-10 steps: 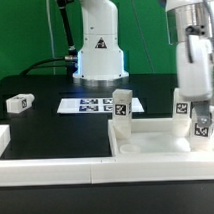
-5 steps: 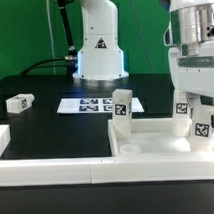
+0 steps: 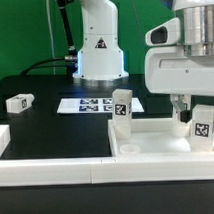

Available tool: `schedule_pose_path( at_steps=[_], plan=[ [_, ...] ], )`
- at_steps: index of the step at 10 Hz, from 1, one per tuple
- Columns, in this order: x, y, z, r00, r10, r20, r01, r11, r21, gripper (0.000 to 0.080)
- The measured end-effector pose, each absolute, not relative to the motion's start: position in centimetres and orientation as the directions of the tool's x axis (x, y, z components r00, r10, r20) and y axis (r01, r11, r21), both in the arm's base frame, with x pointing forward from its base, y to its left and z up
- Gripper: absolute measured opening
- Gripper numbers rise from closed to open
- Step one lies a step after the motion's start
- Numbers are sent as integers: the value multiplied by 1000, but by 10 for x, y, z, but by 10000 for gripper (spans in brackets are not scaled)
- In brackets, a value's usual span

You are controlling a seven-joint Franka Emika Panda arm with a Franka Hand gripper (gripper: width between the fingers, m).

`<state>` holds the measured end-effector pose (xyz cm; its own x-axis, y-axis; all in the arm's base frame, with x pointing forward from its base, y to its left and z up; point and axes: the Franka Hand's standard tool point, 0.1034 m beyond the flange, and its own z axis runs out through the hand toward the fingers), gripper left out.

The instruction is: Assemble square table

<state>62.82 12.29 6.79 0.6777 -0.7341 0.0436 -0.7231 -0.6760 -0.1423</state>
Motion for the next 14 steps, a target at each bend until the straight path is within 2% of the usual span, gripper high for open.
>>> schedule_pose_path(
  at_steps=[1, 3, 5, 7, 9, 10, 11, 14],
  plan=[
    [628, 123, 68, 666, -745, 41, -734, -664, -143, 638],
    [627, 122, 67, 626, -779, 32, -769, -624, -140, 290],
    [627, 122, 67, 518, -855, 12, -845, -514, -144, 292],
    [628, 120, 68, 342, -939, -19, -931, -337, -140, 292],
    [627, 122, 68, 0, -996, -90, -994, 10, -112, 292],
    [628, 124, 66, -179, -976, -120, -977, 191, -99, 292],
    [629, 123, 66, -301, -944, -134, -945, 314, -89, 292],
    [628, 117, 66, -396, -910, -126, -911, 406, -74, 294]
  ],
)
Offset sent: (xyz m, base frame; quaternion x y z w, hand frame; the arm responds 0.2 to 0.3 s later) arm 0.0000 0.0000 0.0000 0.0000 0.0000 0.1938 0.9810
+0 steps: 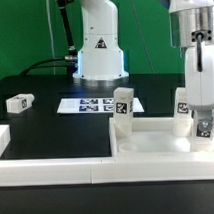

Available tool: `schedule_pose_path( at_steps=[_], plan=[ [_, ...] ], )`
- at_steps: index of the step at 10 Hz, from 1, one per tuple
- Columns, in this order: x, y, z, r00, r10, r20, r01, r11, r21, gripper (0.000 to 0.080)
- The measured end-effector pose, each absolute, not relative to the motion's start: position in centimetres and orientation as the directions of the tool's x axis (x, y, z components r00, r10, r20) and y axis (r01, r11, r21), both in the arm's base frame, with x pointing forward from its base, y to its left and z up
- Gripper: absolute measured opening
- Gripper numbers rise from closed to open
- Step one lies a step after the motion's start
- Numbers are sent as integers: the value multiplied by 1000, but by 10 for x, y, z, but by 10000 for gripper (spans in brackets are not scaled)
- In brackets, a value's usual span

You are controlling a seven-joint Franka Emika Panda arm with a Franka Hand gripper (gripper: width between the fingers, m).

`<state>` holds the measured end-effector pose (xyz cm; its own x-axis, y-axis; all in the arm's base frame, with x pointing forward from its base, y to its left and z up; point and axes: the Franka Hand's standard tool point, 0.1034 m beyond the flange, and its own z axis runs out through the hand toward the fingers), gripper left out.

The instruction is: Assemble square table

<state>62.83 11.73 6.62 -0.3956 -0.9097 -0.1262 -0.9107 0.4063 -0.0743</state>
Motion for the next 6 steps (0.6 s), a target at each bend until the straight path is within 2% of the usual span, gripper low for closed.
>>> schedule_pose_path(
  at_steps=[2, 3, 4, 5, 6],
  plan=[
    [628, 114, 66, -404, -907, -119, -907, 414, -74, 294],
    [628, 115, 66, -405, -907, -119, -907, 414, -74, 392],
    [628, 114, 66, -385, -916, -117, -916, 394, -75, 392],
    [629, 111, 69, -338, -934, -116, -934, 348, -81, 562],
    [627, 110, 80, -300, -946, -125, -946, 312, -92, 631]
  ],
)
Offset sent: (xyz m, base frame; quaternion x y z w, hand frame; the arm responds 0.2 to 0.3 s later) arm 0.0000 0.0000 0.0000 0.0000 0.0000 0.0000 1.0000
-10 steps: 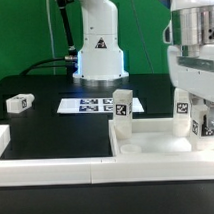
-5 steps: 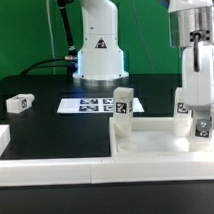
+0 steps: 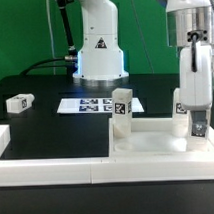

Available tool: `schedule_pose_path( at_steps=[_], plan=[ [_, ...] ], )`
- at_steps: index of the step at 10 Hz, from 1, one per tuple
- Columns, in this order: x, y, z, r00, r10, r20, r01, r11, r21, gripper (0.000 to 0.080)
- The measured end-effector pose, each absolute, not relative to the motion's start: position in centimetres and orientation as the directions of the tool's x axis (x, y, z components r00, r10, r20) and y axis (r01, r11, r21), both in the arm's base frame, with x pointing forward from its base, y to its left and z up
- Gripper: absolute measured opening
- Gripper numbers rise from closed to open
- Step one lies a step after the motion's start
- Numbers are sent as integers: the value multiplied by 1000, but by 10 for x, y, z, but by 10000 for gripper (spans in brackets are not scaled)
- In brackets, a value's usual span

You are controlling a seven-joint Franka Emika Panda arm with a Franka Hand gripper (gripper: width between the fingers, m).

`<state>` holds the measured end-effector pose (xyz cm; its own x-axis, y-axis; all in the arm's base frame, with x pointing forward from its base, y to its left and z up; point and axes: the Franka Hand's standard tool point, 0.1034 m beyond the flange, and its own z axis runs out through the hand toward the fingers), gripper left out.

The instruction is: Assemble square table

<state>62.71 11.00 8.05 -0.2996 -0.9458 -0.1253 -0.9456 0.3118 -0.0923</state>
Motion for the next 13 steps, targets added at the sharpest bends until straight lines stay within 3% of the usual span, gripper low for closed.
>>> schedule_pose_path(
  at_steps=[3, 9, 11, 13],
  plan=[
    [614, 90, 112, -216, -967, -136, -964, 234, -128, 644],
    [613, 88, 110, -212, -968, -131, -965, 229, -126, 649],
    [599, 67, 114, -107, -988, -115, -980, 124, -157, 649],
    [573, 31, 141, -3, -992, -124, -979, 28, -201, 649]
  ],
)
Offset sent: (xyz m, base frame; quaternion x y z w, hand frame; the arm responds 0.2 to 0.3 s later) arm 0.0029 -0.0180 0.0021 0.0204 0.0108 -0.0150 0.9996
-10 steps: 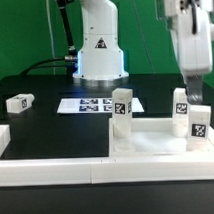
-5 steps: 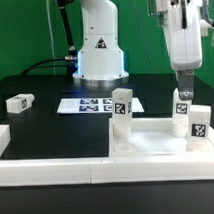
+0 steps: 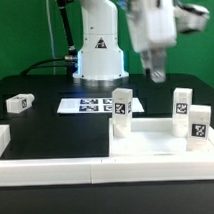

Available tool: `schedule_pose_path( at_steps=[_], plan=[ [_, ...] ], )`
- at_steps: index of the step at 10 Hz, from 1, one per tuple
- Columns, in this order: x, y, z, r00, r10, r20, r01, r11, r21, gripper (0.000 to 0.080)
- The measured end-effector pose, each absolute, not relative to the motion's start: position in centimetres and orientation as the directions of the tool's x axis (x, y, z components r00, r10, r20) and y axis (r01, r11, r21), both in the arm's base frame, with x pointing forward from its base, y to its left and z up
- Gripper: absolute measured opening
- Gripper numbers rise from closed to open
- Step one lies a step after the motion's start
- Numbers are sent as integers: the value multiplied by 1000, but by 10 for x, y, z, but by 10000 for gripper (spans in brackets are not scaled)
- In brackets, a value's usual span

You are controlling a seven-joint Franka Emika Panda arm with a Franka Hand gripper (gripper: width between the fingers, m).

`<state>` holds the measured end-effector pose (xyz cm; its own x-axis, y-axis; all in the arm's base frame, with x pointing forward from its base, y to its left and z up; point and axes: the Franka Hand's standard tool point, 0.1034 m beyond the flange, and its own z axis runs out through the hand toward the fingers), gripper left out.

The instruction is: Assemble square table

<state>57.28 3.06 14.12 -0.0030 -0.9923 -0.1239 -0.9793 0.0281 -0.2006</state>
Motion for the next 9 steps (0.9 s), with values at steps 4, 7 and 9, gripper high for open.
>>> schedule_pose_path(
  at_steps=[4, 7, 9],
  plan=[
    [578, 32, 142, 123, -988, -88, -970, -101, -222, 649],
    [562, 8, 136, 408, -912, 40, -876, -403, -266, 649],
    [524, -29, 127, 601, -793, 100, -763, -606, -226, 649]
  ],
)
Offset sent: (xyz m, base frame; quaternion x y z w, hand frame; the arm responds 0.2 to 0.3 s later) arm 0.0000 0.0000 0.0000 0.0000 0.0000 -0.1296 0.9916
